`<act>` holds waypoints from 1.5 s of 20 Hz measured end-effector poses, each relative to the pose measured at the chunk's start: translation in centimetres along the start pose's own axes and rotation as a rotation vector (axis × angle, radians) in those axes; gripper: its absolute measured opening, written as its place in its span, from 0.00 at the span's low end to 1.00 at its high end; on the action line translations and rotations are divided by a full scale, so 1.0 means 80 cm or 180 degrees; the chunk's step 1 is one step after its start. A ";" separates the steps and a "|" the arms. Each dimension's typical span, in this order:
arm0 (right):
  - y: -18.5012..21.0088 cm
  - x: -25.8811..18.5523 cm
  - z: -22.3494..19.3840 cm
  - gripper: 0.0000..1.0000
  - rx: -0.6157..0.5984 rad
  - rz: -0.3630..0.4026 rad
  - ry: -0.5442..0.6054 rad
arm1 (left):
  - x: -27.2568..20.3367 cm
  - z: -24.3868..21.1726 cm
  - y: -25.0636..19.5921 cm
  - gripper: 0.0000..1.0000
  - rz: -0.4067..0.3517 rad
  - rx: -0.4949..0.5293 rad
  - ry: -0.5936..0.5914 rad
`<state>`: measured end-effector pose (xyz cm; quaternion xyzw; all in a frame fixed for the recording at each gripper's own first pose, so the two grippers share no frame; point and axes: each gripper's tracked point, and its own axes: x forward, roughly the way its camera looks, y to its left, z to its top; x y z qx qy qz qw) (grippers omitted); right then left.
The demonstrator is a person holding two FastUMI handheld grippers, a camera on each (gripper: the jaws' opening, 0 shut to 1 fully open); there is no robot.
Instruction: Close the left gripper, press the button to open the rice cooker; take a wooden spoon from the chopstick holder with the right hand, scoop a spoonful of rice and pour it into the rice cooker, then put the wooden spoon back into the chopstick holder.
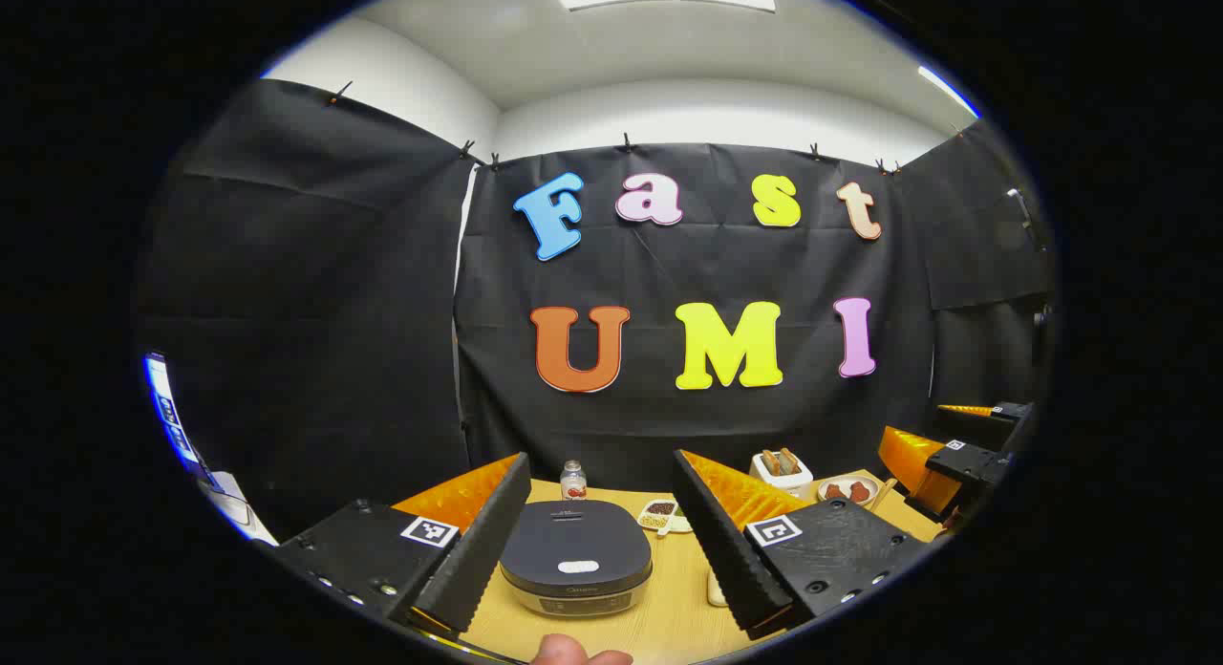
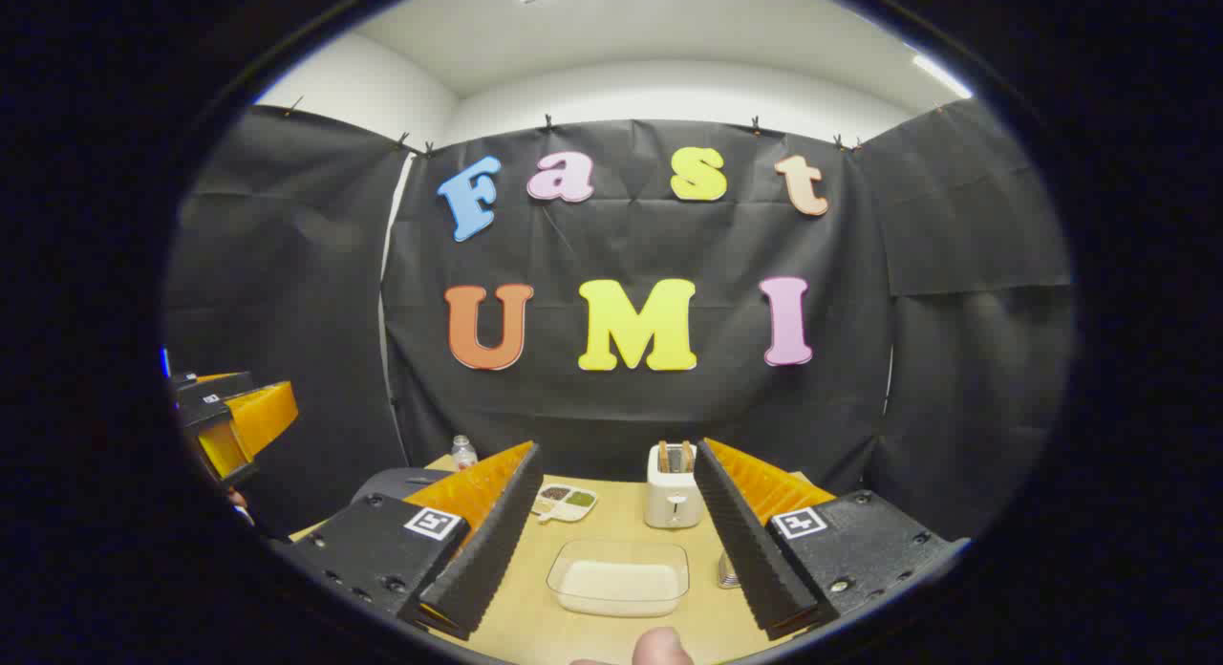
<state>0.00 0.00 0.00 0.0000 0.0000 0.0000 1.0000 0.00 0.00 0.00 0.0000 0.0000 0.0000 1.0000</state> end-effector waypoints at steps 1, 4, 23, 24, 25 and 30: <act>-0.001 0.001 0.002 1.00 0.0004 -0.0004 -0.0008 | -0.001 0.000 0.000 0.94 0.0004 -0.0010 -0.0002; -0.013 0.001 0.010 0.99 -0.0001 -0.0055 -0.0068 | 0.000 0.003 0.000 0.94 0.0010 -0.0026 -0.0030; -0.064 0.016 0.004 0.99 0.0005 -0.0164 -0.0060 | 0.009 -0.001 -0.008 0.94 -0.0038 -0.0037 0.0201; -0.066 0.017 0.001 1.00 0.0009 -0.0161 -0.0051 | 0.010 -0.004 -0.011 0.94 -0.0054 -0.0054 0.0235; -0.069 0.019 -0.001 1.00 0.0011 -0.0160 -0.0033 | 0.013 -0.007 -0.015 0.94 -0.0058 -0.0079 0.0267; -0.092 0.032 -0.011 1.00 0.0017 -0.0197 0.0009 | 0.031 -0.018 -0.017 0.94 -0.0025 -0.0119 0.0438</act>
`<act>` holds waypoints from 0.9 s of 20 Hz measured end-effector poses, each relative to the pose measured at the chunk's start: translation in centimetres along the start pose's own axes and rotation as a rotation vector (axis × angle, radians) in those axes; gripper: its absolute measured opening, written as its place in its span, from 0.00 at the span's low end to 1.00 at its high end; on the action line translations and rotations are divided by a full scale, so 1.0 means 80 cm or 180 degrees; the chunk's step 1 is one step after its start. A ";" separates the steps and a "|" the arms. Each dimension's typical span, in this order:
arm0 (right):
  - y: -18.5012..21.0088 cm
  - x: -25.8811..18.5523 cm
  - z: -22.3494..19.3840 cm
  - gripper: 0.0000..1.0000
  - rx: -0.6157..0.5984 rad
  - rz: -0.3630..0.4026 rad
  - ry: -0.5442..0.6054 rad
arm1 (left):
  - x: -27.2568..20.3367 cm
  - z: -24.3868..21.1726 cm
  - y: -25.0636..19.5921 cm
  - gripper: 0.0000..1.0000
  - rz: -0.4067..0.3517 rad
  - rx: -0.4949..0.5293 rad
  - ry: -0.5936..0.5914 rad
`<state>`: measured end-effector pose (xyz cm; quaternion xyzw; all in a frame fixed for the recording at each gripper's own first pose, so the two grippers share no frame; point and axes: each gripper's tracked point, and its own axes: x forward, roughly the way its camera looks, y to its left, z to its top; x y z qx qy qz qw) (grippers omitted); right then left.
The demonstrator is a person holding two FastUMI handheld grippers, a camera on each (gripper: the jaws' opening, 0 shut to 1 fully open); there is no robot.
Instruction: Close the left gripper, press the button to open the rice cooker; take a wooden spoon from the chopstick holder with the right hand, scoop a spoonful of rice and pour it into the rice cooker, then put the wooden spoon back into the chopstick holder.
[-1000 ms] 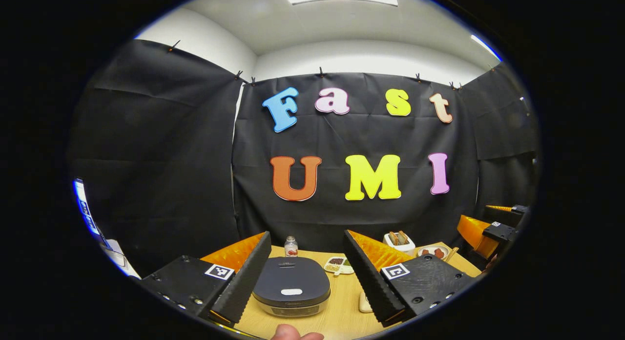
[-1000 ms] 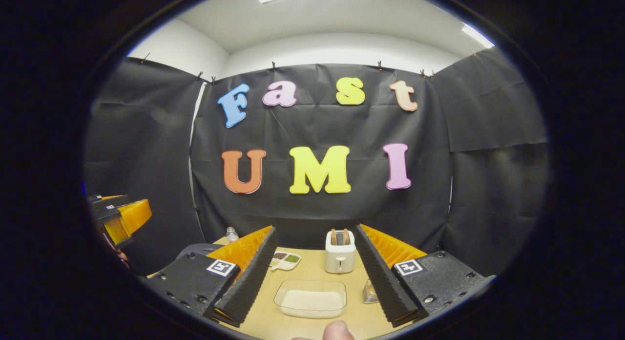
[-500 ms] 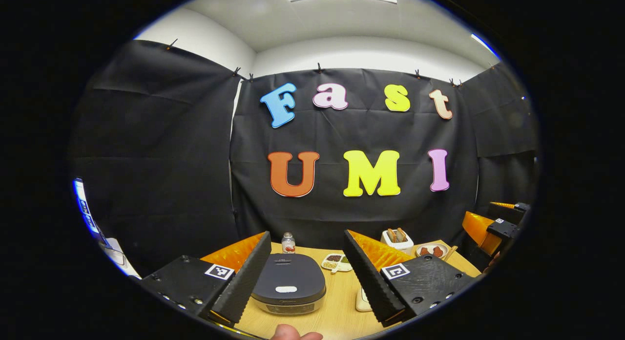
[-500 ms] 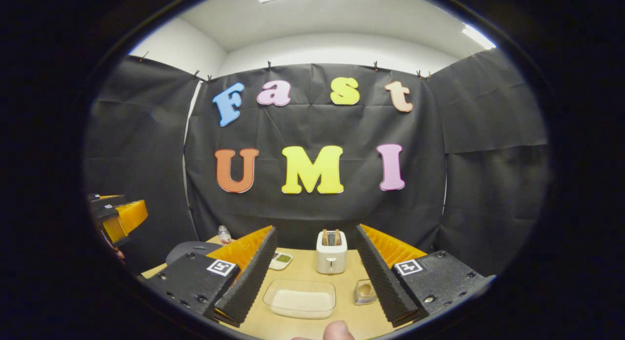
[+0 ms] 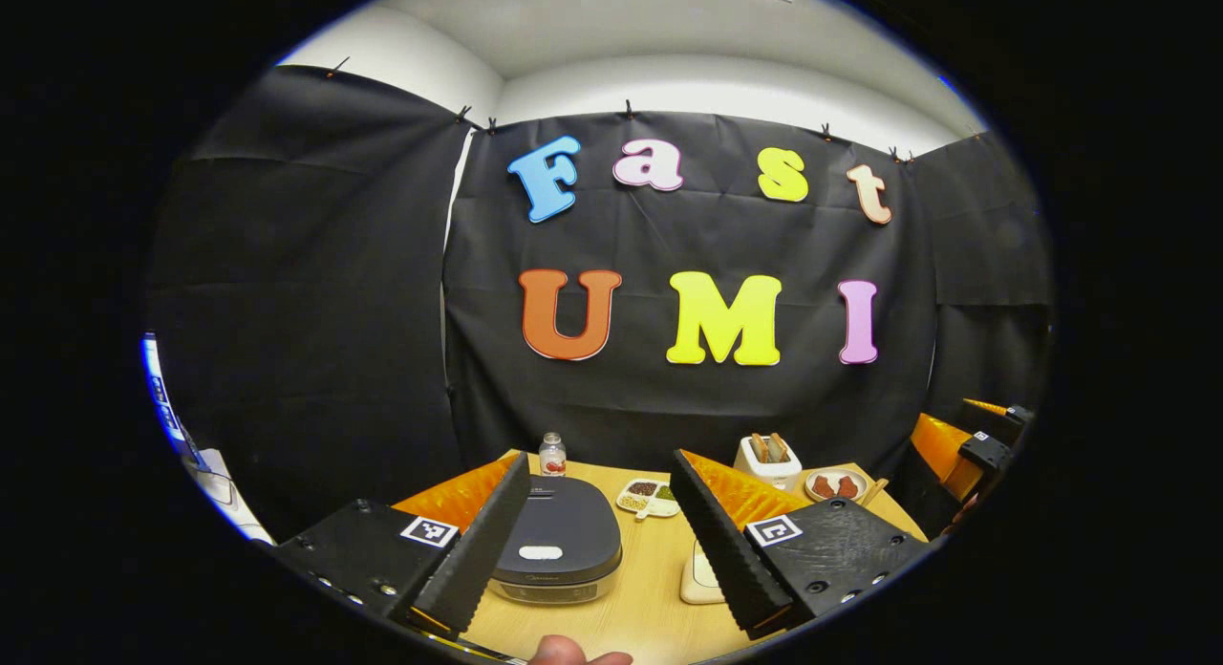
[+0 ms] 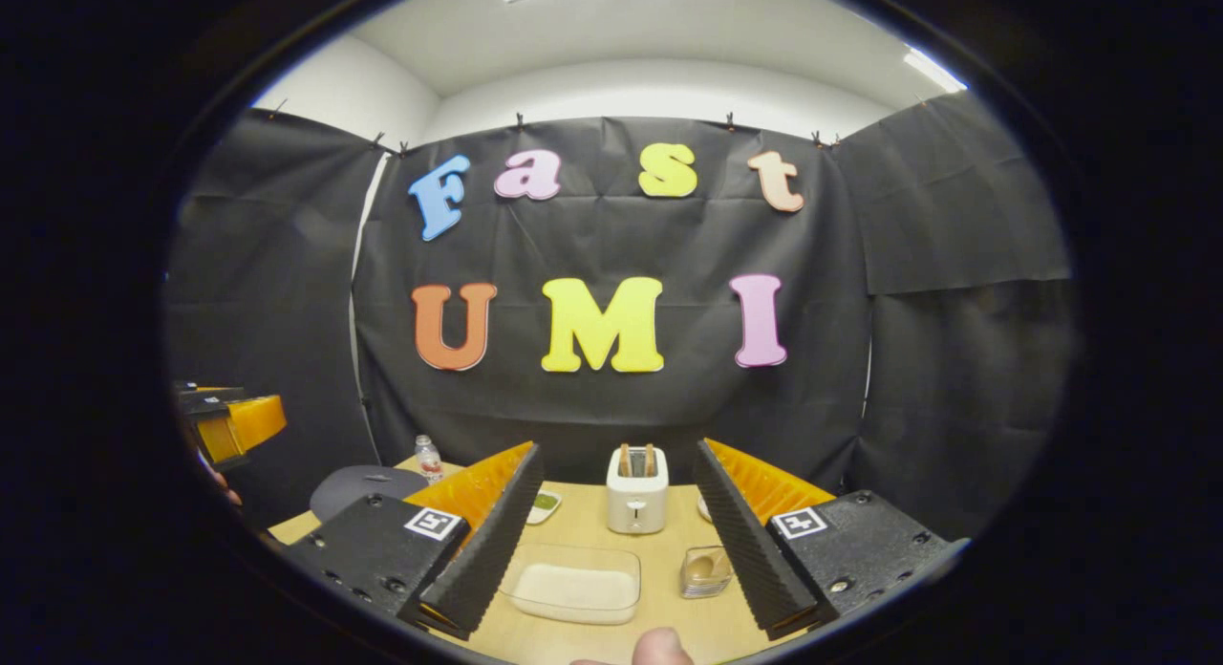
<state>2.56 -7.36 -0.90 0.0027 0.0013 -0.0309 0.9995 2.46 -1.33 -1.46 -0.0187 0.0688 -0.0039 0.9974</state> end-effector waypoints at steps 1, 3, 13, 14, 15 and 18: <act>-0.005 0.004 -0.002 1.00 0.0005 -0.0011 0.0003 | 0.003 -0.005 0.007 0.94 0.0038 -0.0008 0.0051; -0.014 0.013 -0.007 1.00 0.0014 -0.0029 0.0030 | 0.011 -0.020 0.009 0.94 0.0044 -0.0054 0.0222; -0.055 0.045 -0.041 0.99 0.0068 -0.0164 0.0274 | 0.065 -0.141 0.042 0.41 0.0089 -0.0359 0.1485; -0.062 0.046 -0.042 1.00 0.0054 -0.0200 0.0271 | 0.068 -0.151 0.043 0.37 0.0080 -0.0388 0.1602; -0.068 0.047 -0.042 1.00 0.0048 -0.0226 0.0275 | 0.073 -0.162 0.043 0.38 0.0079 -0.0403 0.1688; -0.080 0.048 -0.049 1.00 0.0053 -0.0300 0.0311 | 0.082 -0.178 0.055 0.22 0.0114 -0.0456 0.1840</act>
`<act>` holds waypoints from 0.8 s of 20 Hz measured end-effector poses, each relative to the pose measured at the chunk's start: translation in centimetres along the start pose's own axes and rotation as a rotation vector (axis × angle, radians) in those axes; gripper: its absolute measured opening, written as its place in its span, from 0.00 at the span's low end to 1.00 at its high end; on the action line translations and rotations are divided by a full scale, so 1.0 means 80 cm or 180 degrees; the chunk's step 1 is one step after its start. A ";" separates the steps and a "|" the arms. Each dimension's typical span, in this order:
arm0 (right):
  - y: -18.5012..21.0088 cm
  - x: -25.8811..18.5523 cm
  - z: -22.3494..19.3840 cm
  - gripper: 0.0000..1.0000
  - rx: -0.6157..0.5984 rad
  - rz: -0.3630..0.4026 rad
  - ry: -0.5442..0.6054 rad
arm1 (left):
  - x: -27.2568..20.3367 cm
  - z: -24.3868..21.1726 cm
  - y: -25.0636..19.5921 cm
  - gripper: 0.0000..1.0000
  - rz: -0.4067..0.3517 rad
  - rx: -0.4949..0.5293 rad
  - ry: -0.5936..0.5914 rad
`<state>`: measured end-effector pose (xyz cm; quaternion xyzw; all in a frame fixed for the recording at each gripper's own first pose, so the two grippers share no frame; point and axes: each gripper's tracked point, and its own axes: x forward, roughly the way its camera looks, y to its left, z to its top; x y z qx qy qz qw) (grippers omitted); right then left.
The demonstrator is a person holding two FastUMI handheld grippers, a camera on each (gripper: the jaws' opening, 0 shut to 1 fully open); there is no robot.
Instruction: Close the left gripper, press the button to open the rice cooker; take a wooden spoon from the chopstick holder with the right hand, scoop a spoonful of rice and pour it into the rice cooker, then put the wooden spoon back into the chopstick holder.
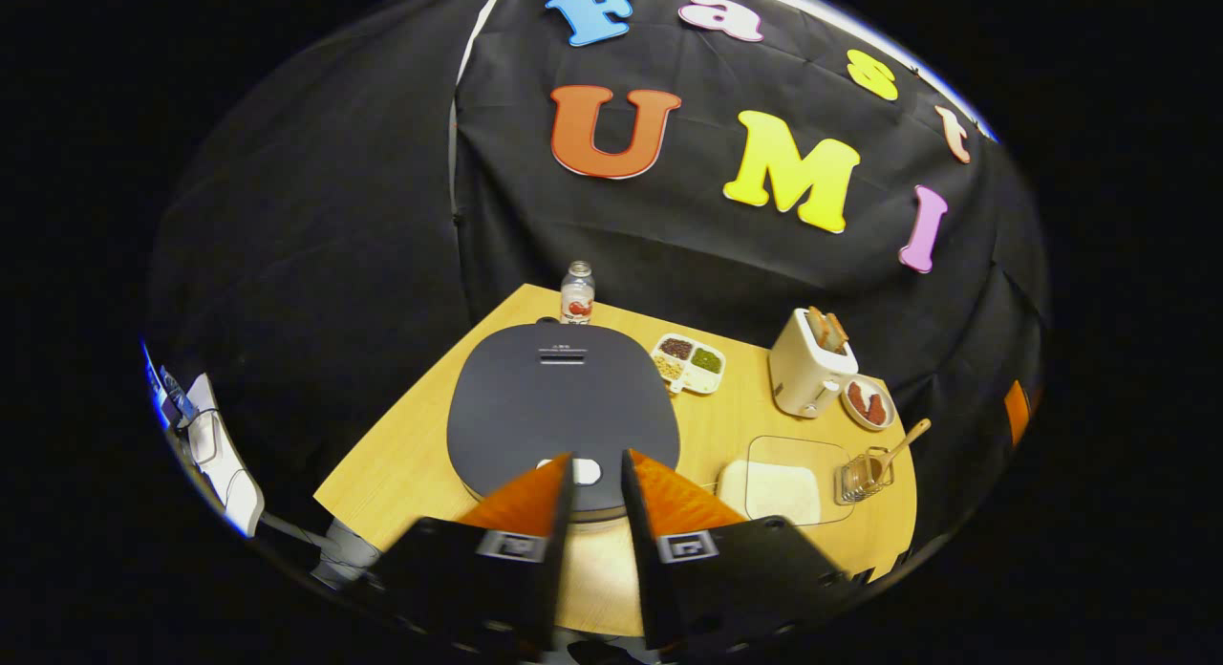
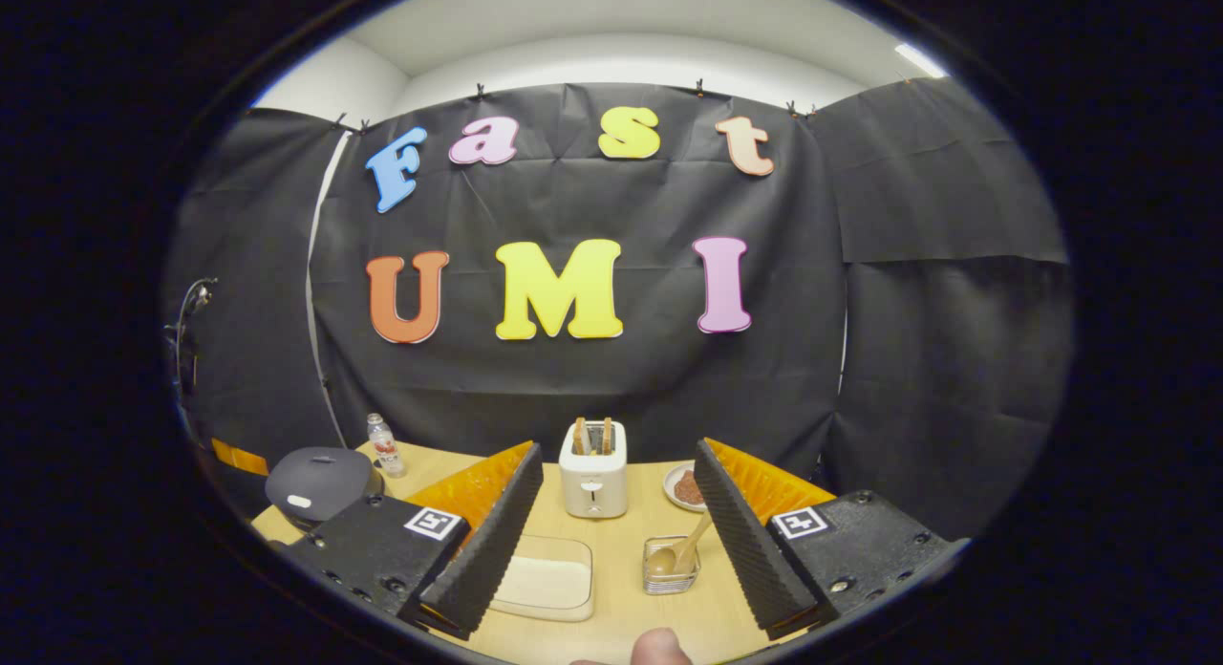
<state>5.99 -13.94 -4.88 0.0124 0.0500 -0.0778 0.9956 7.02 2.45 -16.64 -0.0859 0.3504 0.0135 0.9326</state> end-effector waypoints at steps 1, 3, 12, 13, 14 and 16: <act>-0.003 0.001 -0.001 0.99 0.0007 -0.0019 0.0012 | 0.011 -0.008 -0.001 0.11 -0.0063 -0.0019 0.0093; -0.009 0.003 -0.005 1.00 0.0018 -0.0057 0.0036 | 0.035 -0.017 -0.006 0.00 -0.0194 -0.0057 0.0222; -0.016 0.007 -0.030 1.00 -0.0025 -0.0123 0.0179 | 0.096 -0.031 0.029 0.10 -0.0163 -0.0102 0.0493; -0.016 0.007 -0.030 0.99 -0.0034 -0.0130 0.0180 | 0.101 -0.032 0.030 0.00 -0.0153 -0.0119 0.0503; -0.015 0.007 -0.031 1.00 -0.0039 -0.0135 0.0182 | 0.104 -0.033 0.028 0.00 -0.0176 -0.0153 0.0526; -0.012 0.009 -0.036 1.00 -0.0051 -0.0135 0.0213 | 0.105 -0.038 0.028 0.00 -0.0199 -0.0147 0.0529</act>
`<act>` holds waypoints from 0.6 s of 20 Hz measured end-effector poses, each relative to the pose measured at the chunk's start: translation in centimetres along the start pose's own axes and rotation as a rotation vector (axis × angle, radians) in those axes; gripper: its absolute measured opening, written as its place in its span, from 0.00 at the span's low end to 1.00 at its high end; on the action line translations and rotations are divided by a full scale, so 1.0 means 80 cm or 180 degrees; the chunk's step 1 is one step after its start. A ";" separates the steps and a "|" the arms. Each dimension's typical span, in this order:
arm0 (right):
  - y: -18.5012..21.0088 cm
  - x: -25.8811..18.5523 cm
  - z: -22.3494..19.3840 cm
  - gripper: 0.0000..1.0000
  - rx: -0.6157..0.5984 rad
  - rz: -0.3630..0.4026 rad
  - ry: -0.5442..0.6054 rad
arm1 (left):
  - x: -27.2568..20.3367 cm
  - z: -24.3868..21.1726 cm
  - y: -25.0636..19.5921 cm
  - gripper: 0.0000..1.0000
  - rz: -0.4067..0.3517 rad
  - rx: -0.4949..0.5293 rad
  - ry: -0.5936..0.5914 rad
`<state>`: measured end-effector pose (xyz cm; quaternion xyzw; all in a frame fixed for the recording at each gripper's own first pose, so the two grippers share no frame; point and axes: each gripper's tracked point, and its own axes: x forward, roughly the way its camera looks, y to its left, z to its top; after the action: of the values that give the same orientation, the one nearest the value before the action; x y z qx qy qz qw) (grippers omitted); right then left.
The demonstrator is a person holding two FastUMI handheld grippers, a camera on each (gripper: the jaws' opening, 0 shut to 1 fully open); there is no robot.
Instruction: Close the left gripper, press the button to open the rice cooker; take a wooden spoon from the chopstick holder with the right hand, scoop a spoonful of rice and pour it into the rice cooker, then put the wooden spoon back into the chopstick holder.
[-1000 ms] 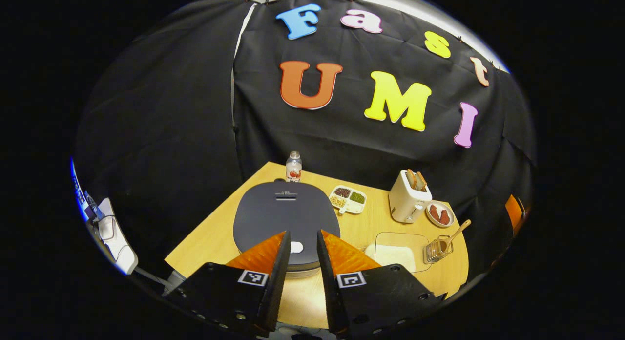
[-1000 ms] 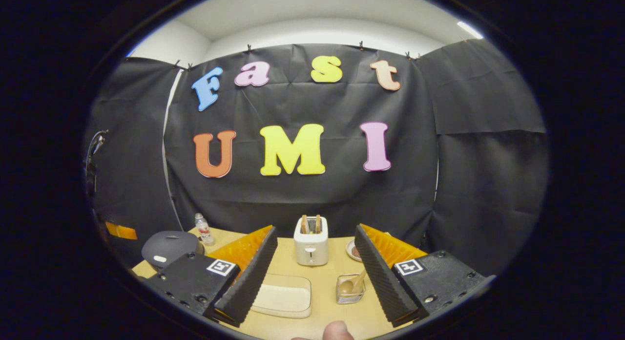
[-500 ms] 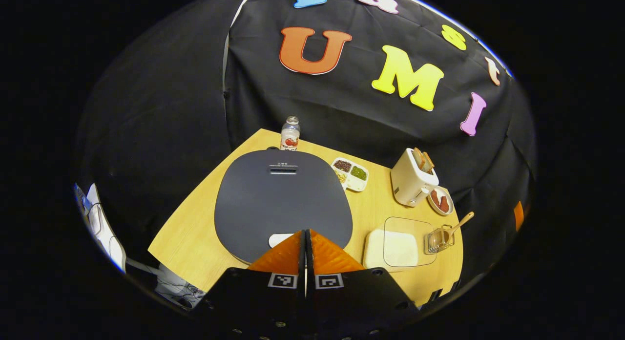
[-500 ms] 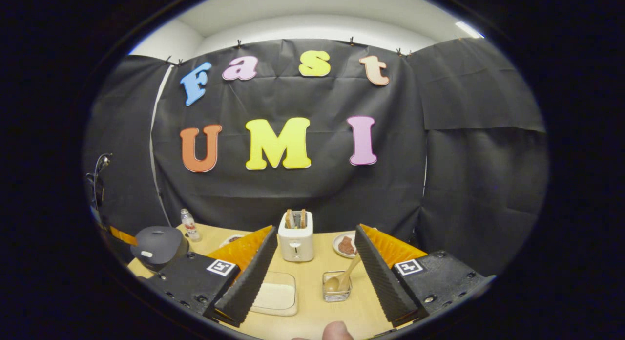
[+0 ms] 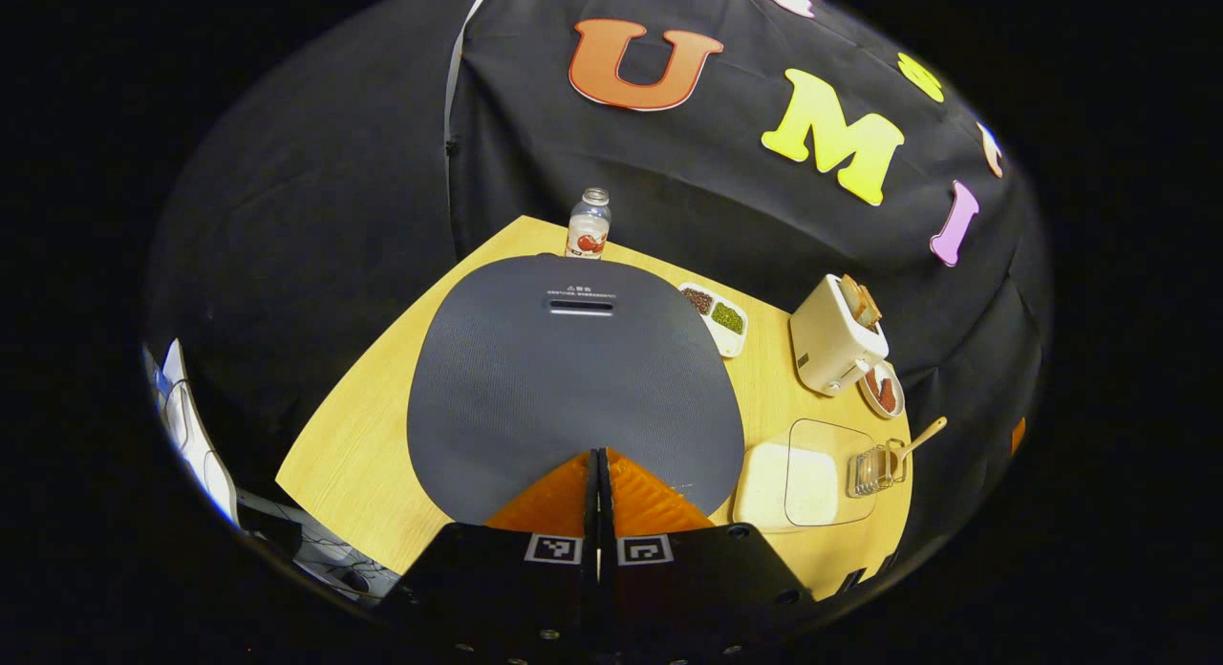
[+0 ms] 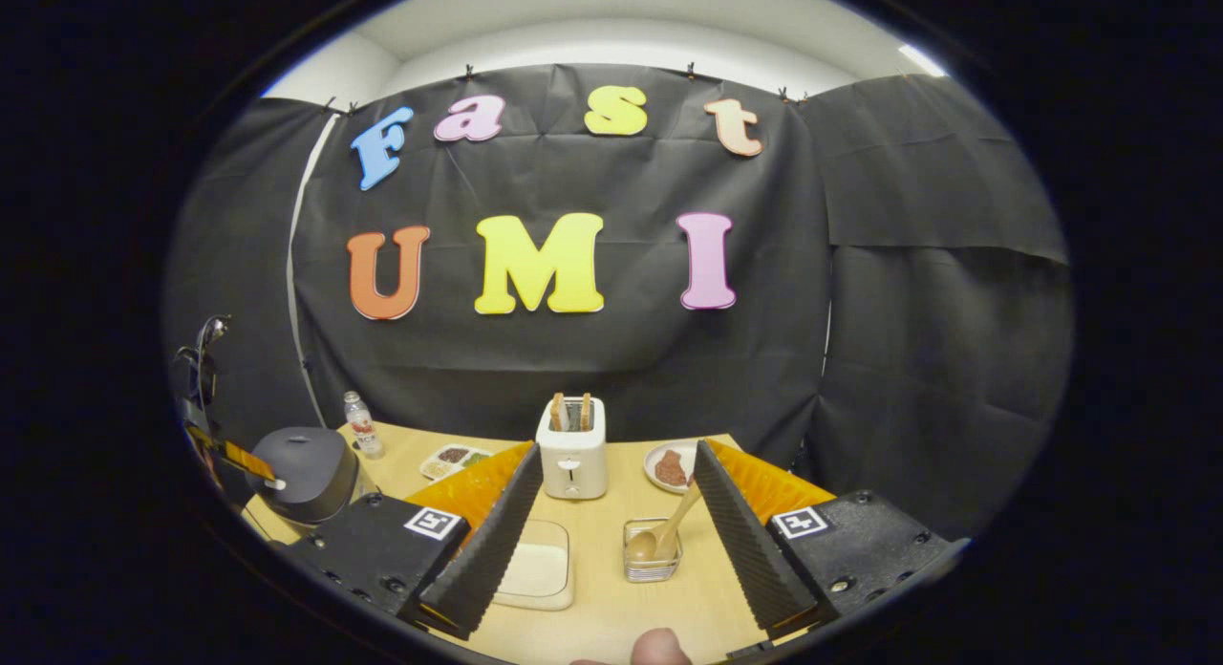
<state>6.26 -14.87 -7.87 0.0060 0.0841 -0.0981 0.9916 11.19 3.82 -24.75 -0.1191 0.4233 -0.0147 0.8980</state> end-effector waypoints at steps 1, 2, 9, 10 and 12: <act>0.003 0.000 -0.002 1.00 -0.0010 0.0006 0.0027 | 0.001 -0.003 0.002 0.00 -0.0001 -0.0005 0.0011; 0.006 0.000 -0.005 1.00 -0.0013 0.0018 0.0043 | 0.000 -0.007 0.003 0.00 0.0006 -0.0042 0.0067; 0.028 -0.005 -0.008 1.00 0.0003 0.0122 0.0061 | 0.001 -0.012 0.004 0.01 -0.0019 -0.0158 0.0106; 0.030 -0.006 -0.006 1.00 0.0009 0.0138 0.0051 | -0.003 -0.011 0.003 0.00 -0.0065 -0.0212 0.0085; 0.031 -0.009 0.001 1.00 0.0004 0.0154 0.0023 | -0.001 -0.009 0.005 0.00 -0.0135 -0.0239 0.0050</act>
<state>6.06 -12.27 -7.71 0.0090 0.0874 -0.0741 0.9934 10.55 4.09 -25.21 -0.1615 0.4281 -0.0188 0.8890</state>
